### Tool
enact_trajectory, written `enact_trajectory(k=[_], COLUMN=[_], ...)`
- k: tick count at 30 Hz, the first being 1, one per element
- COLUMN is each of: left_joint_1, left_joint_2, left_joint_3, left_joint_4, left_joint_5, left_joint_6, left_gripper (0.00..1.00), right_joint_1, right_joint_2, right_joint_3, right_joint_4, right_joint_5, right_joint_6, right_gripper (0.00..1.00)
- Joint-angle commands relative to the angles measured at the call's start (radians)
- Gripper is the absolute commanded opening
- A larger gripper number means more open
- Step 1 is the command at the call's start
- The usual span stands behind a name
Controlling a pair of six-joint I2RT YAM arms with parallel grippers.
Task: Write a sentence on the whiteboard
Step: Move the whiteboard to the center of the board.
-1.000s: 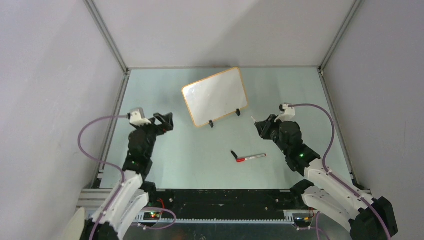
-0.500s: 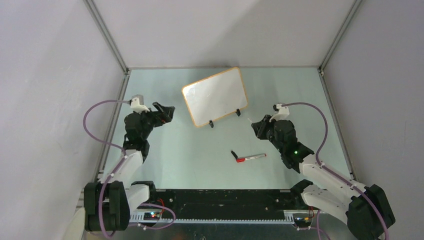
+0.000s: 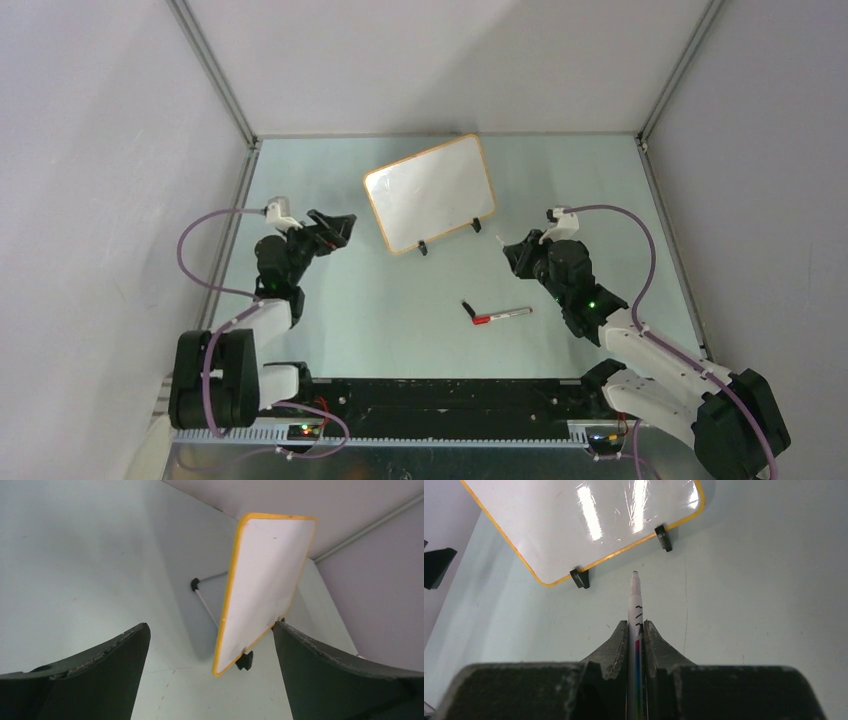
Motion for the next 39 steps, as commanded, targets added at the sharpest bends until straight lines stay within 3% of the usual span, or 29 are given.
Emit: enact_trajectory(k=[1, 6, 9, 16, 25, 31, 38, 39], left_joint_1=[0.004, 0.005, 0.003, 0.002, 0.000, -0.013, -0.027, -0.027], left_joint_2=[0.080, 0.201, 0.266, 0.463, 0.570, 0.615, 0.678, 0.685], left_joint_3=[0.074, 0.147, 0.183, 0.288, 0.379, 0.436, 0.503, 0.516], left_joint_4=[0.192, 0.247, 0.293, 0.473, 0.450, 0.422, 0.406, 0.408], left_joint_5=[0.156, 0.194, 0.238, 0.339, 0.350, 0.390, 0.421, 0.431], left_joint_6=[-0.034, -0.040, -0.051, -0.162, -0.184, -0.191, -0.202, -0.207], left_gripper=[0.99, 0.99, 0.91, 0.81, 0.77, 0.65, 0.60, 0.54], right_joint_1=[0.008, 0.007, 0.004, -0.006, -0.044, -0.059, -0.066, -0.067], right_joint_2=[-0.007, 0.000, -0.002, -0.008, 0.002, 0.026, 0.038, 0.039], right_joint_3=[-0.013, -0.013, -0.013, -0.014, -0.013, -0.013, -0.013, -0.013], right_joint_4=[0.049, 0.056, 0.061, 0.072, 0.073, 0.086, 0.094, 0.095], right_joint_5=[-0.013, -0.039, -0.074, -0.112, -0.155, -0.196, -0.218, -0.220], right_joint_6=[-0.019, -0.018, -0.023, -0.022, 0.002, 0.015, 0.023, 0.024], right_gripper=[0.00, 0.00, 0.00, 0.00, 0.00, 0.00, 0.00, 0.00])
